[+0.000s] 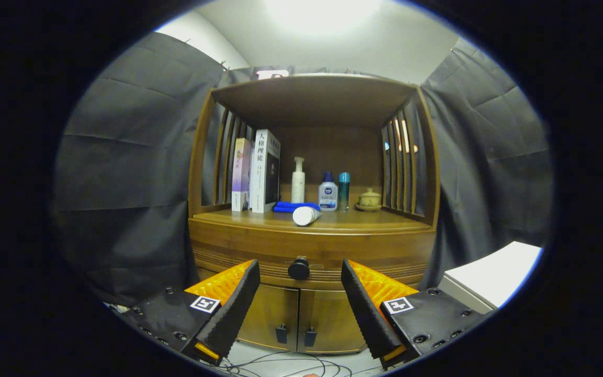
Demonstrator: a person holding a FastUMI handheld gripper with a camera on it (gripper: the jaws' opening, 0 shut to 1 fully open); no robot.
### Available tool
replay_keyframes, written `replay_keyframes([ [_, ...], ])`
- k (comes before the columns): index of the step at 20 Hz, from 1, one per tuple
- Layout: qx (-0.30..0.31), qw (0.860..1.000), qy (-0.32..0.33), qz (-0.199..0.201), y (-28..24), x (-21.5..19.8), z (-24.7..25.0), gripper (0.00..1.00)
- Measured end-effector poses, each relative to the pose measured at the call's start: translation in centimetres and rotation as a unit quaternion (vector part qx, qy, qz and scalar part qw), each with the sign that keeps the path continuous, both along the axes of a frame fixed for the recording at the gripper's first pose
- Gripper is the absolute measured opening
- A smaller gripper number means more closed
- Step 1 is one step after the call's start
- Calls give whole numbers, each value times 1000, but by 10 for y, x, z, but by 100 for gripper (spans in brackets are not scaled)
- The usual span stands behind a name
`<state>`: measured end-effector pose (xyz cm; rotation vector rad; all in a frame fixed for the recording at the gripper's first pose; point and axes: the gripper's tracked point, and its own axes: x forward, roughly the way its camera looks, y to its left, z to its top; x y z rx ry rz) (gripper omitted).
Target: Pull open the drawer, take out the items inside it, and place them on the countertop above the cabinet.
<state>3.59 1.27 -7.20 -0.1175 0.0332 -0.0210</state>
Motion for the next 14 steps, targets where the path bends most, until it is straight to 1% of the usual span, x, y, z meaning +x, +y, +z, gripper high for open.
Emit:
replay_keyframes([
  [2, 9, 1000, -11, 4, -3, -17, 10, 97],
  [4, 9, 1000, -20, 3, -9, -25, 19, 97],
  [7, 0, 1000, -26, 0, -18, -26, 24, 97],
  [10, 13, 1000, -5, 0, -23, -25, 15, 97],
  [14, 20, 1000, 3, -5, -28, -23, 11, 98],
])
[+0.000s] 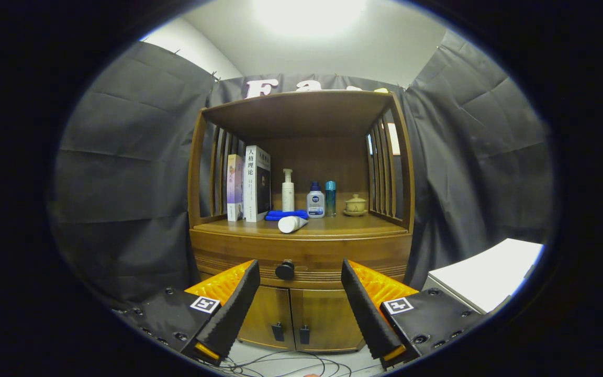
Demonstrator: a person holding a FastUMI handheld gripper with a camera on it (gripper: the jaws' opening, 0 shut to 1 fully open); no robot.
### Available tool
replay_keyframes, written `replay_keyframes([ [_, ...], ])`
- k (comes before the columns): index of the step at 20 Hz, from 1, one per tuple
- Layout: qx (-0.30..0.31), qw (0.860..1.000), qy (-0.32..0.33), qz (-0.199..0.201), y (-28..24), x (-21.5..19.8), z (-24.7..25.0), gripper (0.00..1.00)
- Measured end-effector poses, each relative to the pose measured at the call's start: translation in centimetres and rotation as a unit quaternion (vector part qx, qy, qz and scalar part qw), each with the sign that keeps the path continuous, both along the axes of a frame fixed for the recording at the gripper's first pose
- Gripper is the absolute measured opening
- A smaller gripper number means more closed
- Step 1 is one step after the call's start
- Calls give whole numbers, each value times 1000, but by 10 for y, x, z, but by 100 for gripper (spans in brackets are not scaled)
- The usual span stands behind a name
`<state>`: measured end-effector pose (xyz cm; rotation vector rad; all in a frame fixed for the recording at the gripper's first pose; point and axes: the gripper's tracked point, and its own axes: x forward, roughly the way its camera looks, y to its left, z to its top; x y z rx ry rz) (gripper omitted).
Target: Pull open the drawer, take out the items inside it, and place them on the countertop above the cabinet.
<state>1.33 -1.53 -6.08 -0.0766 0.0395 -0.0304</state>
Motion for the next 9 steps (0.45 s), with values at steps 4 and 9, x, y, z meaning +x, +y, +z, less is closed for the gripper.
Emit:
replay_keyframes([
  [4, -5, 1000, -3, 3, 0, 0, 8, 97],
  [9, 14, 1000, 5, 9, 4, -4, 3, 97],
])
